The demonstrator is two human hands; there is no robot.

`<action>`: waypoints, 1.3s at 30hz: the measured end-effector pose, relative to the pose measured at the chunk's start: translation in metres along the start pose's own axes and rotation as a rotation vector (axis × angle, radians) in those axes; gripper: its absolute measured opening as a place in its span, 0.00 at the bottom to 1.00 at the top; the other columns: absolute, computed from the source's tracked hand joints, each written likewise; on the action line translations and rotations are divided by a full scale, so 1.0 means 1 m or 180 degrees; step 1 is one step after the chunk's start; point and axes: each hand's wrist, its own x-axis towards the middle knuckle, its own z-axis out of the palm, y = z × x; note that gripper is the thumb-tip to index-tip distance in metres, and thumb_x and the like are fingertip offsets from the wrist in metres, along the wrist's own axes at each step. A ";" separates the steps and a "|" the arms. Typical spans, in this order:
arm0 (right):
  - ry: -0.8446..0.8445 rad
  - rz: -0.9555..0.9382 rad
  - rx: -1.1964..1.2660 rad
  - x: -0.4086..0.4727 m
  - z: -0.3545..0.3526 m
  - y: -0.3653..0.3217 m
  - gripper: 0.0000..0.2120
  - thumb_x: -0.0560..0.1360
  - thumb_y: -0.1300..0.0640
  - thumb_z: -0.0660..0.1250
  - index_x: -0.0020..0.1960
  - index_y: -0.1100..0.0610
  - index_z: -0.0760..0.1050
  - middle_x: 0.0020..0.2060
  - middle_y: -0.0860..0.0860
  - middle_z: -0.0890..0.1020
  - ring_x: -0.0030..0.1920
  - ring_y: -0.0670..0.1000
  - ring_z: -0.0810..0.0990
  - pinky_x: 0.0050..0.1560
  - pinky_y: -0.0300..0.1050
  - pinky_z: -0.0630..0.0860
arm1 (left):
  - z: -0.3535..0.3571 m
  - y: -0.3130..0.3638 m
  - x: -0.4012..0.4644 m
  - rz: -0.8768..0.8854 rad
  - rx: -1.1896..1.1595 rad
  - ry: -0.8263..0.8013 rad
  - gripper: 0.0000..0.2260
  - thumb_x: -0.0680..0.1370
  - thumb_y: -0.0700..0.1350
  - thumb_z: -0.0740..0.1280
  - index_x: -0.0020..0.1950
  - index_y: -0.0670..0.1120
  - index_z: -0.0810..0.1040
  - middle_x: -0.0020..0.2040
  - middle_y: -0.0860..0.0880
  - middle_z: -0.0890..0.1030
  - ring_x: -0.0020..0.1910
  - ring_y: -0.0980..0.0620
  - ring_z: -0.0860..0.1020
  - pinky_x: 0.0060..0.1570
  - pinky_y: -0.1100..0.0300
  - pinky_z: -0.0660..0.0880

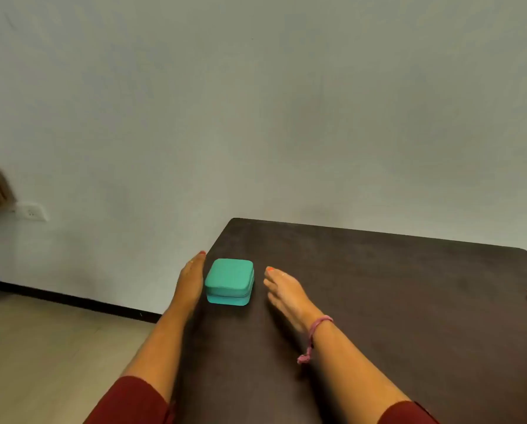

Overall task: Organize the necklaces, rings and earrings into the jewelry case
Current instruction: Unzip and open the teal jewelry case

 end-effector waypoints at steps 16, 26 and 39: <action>-0.0146 0.0190 0.0338 0.011 0.018 0.002 0.18 0.83 0.53 0.54 0.71 0.55 0.66 0.65 0.46 0.74 0.68 0.46 0.69 0.70 0.44 0.62 | 0.009 -0.022 0.009 -0.0311 -0.0041 -0.0094 0.13 0.83 0.48 0.54 0.62 0.49 0.75 0.55 0.50 0.77 0.49 0.58 0.75 0.48 0.61 0.71; 0.0177 -0.0089 0.0238 -0.032 -0.042 -0.020 0.18 0.82 0.54 0.56 0.70 0.56 0.68 0.58 0.47 0.77 0.60 0.46 0.74 0.65 0.44 0.67 | 0.060 0.009 -0.023 -0.0034 -0.0149 -0.0352 0.12 0.81 0.49 0.58 0.45 0.56 0.80 0.48 0.54 0.82 0.51 0.54 0.79 0.59 0.50 0.73; 0.0544 -0.0160 -0.0348 -0.141 -0.158 -0.024 0.16 0.82 0.56 0.54 0.68 0.56 0.72 0.61 0.48 0.79 0.61 0.45 0.77 0.67 0.43 0.69 | 0.160 0.008 -0.117 -0.0211 -0.0498 -0.0933 0.11 0.81 0.47 0.59 0.45 0.58 0.78 0.46 0.58 0.81 0.49 0.59 0.78 0.55 0.56 0.73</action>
